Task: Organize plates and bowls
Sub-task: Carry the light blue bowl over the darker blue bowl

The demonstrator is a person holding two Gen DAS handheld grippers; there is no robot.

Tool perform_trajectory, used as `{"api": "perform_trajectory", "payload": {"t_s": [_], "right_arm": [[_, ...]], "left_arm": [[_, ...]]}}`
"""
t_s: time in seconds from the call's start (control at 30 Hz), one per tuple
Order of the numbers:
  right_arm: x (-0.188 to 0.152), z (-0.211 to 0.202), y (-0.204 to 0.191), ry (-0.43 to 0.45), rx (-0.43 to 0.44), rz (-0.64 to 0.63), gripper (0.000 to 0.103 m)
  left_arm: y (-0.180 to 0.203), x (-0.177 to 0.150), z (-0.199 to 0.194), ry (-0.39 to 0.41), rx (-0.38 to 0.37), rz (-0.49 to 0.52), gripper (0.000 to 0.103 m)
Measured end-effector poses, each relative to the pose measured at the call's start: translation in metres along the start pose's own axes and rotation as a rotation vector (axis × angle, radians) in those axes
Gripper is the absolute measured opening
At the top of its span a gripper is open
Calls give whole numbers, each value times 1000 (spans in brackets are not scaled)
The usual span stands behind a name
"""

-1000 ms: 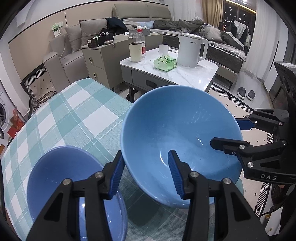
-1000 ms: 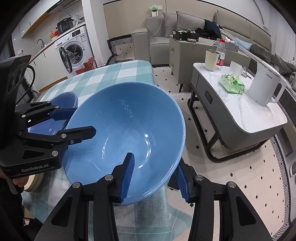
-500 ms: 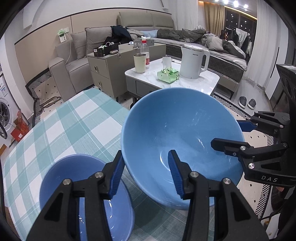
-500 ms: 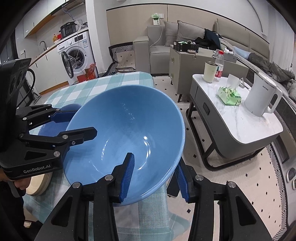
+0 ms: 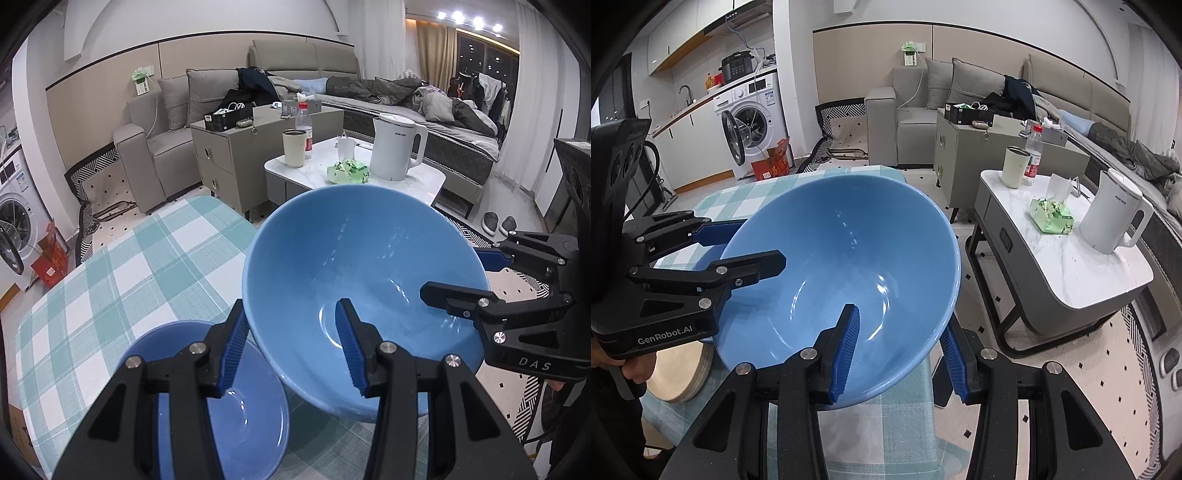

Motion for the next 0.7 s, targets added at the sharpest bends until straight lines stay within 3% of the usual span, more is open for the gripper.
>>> {"api": "perform_trajectory", "payload": {"t_s": [0.7], "right_arm": [[28, -9, -41, 47, 31, -58, 45]], "left_arm": [[-40, -3, -27, 70, 56, -93, 47]]}}
Point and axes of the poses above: each gripper's, at about its wrist camera, not at the fingertips, and z roughly the way its jaws point, y to its right, x to its top, the point moved 3 cm from there along z, roughly the way its jaws point, and after that the axes turned 8 degrees about x, right-handed, at the moved point
